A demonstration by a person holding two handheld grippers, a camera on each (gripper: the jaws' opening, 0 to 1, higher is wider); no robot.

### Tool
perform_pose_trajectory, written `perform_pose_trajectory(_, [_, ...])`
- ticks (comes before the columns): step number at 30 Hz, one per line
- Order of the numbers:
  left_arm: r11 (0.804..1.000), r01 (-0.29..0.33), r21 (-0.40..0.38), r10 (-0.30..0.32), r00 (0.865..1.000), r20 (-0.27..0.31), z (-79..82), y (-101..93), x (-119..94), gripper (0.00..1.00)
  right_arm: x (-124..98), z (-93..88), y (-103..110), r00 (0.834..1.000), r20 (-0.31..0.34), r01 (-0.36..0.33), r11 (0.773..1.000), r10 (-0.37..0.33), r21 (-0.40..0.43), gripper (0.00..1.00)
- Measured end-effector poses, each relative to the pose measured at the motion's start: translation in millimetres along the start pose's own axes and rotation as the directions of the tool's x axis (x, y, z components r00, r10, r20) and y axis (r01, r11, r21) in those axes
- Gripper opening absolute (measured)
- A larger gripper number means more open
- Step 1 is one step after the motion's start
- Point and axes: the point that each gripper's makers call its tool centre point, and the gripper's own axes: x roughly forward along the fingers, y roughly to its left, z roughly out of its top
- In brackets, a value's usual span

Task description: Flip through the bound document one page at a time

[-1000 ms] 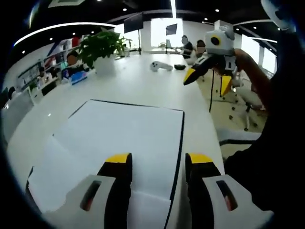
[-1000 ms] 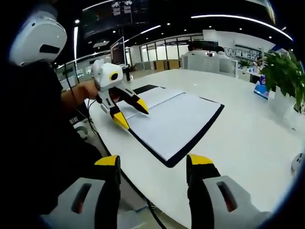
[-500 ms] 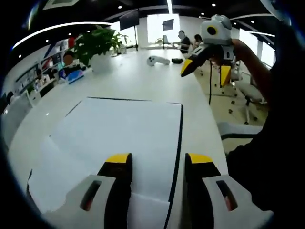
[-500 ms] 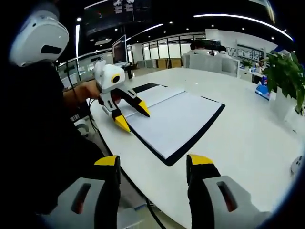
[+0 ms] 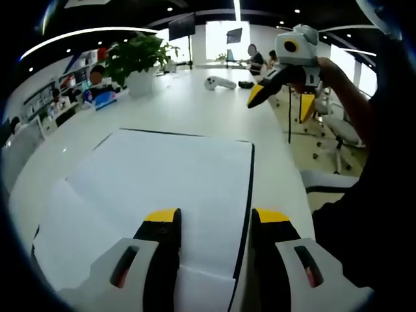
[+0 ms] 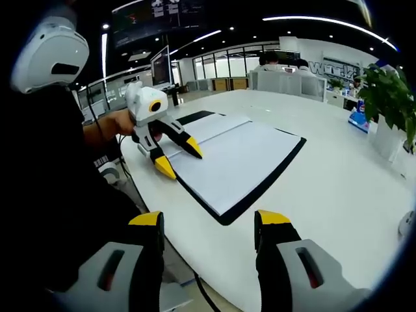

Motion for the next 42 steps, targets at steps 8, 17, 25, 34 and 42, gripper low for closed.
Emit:
perform_pose_trajectory(8, [0.999, -0.002, -0.043, 0.003, 1.0, 0.021, -0.2, 4.0, -0.4, 0.42, 0.5, -2.3, -3.9, 1.0, -0.001, -0.001, 1.0, 0.001, 0.012, 0.55])
perform_pose_trajectory(17, [0.999, 0.002, -0.047, 0.0, 1.0, 0.031, -0.4, 5.9, -0.5, 0.4, 2.3, -2.3, -7.8, 1.0, -0.009, 0.004, 1.0, -0.004, 0.017, 0.55])
perform_pose_trajectory(25, [0.999, 0.016, -0.043, -0.014, 0.999, 0.04, -0.4, 4.8, -0.9, 0.41, 4.2, -0.9, -6.4, 1.0, -0.014, 0.0, 1.0, 0.0, 0.012, 0.55])
perform_pose_trajectory(34, [1.0, 0.011, -0.018, -0.01, 1.0, 0.028, -0.7, 4.7, -0.5, 0.4, 4.1, -3.7, -8.1, 1.0, -0.026, 0.009, 1.0, -0.008, 0.018, 0.54])
perform_pose_trajectory(42, [1.0, 0.004, -0.004, -0.003, 1.0, 0.016, -0.7, 4.2, 0.0, 0.4, 2.9, -5.4, -7.1, 1.0, -0.03, 0.005, 1.0, -0.005, 0.019, 0.54])
